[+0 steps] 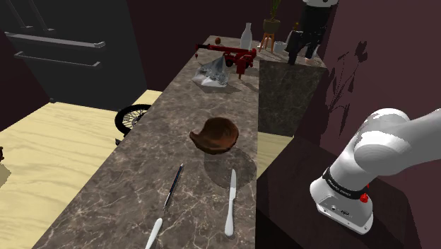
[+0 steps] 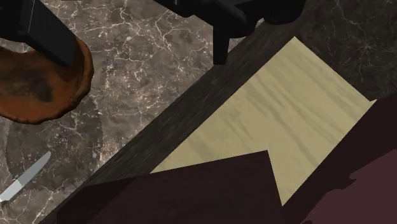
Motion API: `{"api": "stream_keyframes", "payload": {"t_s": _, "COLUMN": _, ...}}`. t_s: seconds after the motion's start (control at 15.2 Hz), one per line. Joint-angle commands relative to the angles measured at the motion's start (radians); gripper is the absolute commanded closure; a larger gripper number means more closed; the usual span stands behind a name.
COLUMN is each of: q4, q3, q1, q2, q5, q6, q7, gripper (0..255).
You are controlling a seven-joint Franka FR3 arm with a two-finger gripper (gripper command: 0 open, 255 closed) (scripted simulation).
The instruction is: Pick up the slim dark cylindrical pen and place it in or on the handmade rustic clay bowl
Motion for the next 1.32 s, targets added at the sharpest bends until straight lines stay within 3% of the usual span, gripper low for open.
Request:
{"api": "stream_keyframes", "payload": {"t_s": 0.0, "q4": 0.0, "q3": 0.0, "q1": 0.0, "q2": 0.0, "q5": 0.0, "q6": 0.0, "q7": 0.0, "gripper": 0}}
{"api": "stream_keyframes", "payload": {"t_s": 0.59, "q4": 0.044, "q3": -0.015, "q1": 0.124, "q2": 0.26, "q5": 0.011, "q6": 0.23, "q7": -0.23, "gripper": 0}}
{"api": "stream_keyframes", "payload": {"t_s": 1.25, "q4": 0.147, "q3": 0.012, "q1": 0.244, "q2": 0.537, "q5": 0.045, "q6": 0.418, "q7": -0.48, "gripper": 0}}
